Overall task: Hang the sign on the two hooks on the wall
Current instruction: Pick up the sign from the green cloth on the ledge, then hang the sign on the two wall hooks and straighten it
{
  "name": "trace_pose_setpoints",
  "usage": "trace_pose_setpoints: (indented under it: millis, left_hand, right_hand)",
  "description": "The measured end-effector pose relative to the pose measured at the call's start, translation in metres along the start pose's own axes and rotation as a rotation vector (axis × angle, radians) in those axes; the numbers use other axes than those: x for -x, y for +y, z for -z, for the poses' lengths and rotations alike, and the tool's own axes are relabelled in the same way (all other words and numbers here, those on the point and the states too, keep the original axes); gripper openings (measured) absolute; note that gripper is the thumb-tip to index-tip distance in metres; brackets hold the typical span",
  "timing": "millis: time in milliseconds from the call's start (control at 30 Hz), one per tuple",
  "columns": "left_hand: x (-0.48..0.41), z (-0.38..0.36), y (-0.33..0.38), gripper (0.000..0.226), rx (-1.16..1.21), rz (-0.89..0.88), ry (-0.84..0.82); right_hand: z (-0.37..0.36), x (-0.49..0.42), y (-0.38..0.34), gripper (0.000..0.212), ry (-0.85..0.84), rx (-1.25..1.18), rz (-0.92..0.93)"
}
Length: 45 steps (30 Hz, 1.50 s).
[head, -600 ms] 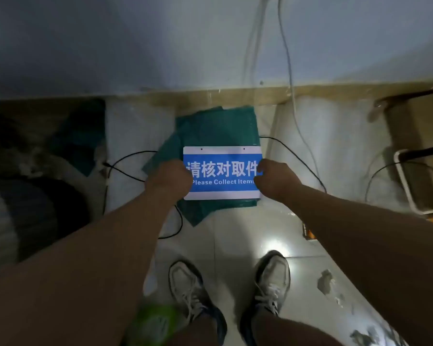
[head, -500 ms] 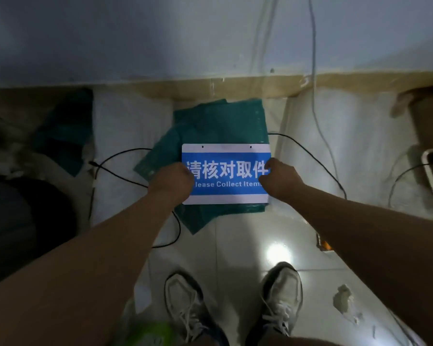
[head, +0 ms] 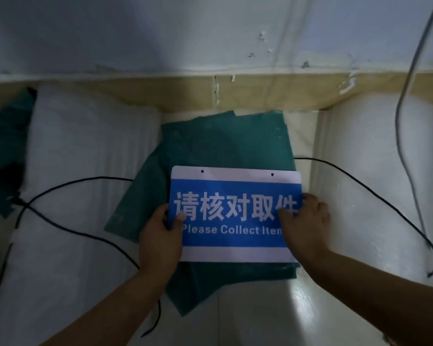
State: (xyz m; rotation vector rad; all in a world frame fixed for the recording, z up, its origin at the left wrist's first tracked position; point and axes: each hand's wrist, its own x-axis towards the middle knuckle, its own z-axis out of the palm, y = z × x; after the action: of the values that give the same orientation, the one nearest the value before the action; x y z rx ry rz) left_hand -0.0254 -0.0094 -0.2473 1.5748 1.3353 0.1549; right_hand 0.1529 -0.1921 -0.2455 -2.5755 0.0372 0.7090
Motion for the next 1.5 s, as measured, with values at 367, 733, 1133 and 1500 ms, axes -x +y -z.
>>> trace_pose_setpoints:
  millis: [367,733,1133,1500]
  left_hand:
    - [0.024,0.039,0.062,0.02,0.125,-0.038,0.053]
    - [0.182,0.228,0.381,0.018,0.205,-0.175,0.113]
    - [0.406,0.462,0.814,0.023,0.246,-0.655,0.315]
    - [0.526,0.593,1.032,0.028,0.395,-0.915,0.443]
  right_hand:
    - [0.066,0.017,-0.043,0.053,-0.018,-0.381,-0.044]
    - [0.385,0.185,-0.242,0.032,0.033,-0.61,0.053]
    - [0.834,0.413,-0.51,0.03,0.184,-0.723,0.477]
    - [1.032,0.551,-0.619,0.032,0.375,-0.878,0.773]
